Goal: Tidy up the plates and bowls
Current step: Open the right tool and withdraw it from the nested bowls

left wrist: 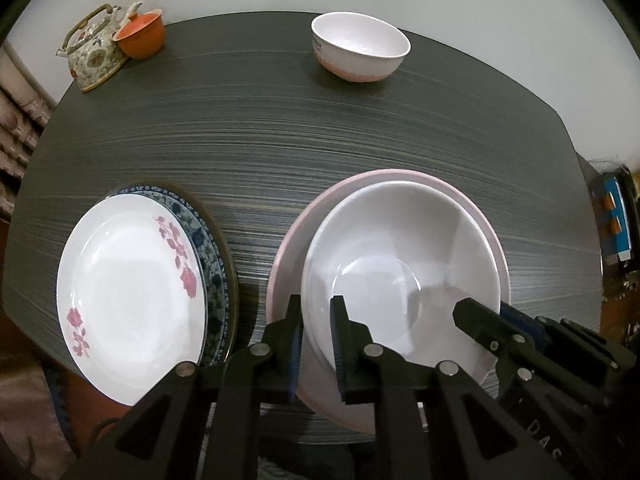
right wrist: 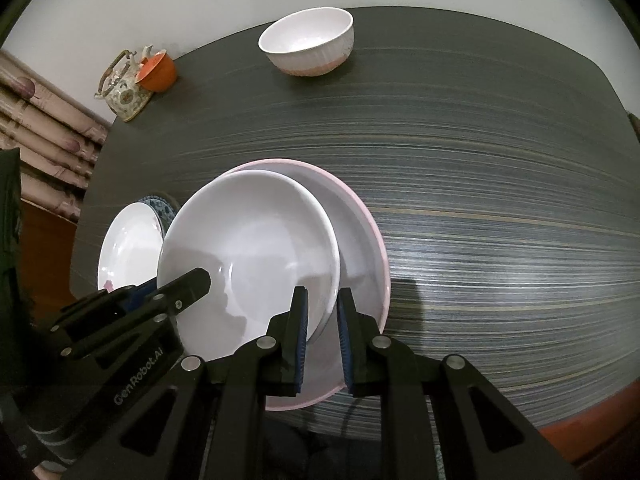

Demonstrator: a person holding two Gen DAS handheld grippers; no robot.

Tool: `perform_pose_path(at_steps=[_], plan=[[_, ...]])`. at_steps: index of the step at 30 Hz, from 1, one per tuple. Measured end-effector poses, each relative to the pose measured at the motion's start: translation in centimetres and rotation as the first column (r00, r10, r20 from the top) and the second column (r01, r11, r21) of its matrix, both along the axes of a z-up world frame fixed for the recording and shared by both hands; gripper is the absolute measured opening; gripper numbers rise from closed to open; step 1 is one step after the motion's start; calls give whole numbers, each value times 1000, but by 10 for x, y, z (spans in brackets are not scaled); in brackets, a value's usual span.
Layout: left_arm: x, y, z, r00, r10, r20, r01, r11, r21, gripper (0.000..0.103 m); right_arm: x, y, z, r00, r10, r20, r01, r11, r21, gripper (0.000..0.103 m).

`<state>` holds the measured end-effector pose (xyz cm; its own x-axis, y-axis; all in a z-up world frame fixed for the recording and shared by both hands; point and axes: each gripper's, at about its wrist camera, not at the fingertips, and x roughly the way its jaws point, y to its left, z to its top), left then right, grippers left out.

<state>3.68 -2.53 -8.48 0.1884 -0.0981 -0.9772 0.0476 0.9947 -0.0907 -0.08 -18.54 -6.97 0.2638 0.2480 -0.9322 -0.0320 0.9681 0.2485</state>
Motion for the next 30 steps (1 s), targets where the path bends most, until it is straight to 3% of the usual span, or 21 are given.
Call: perform_pose_path(at_steps=[17,25,30], plan=[[5,-5,-10,999,-14,-40,14,1000,7,16,-1,-2,-1,1000,-20,0,20,1000,-1,17],[4,-6,-8,999,-22,-33,23,1000,8,20,-1,-2,-1,1000,-12,3,12,1000,3,26],[4,-8,-1,1000,-28,-6,28,999,15,25,-2,-3,0,1000,-15,2,15,1000,7,26]])
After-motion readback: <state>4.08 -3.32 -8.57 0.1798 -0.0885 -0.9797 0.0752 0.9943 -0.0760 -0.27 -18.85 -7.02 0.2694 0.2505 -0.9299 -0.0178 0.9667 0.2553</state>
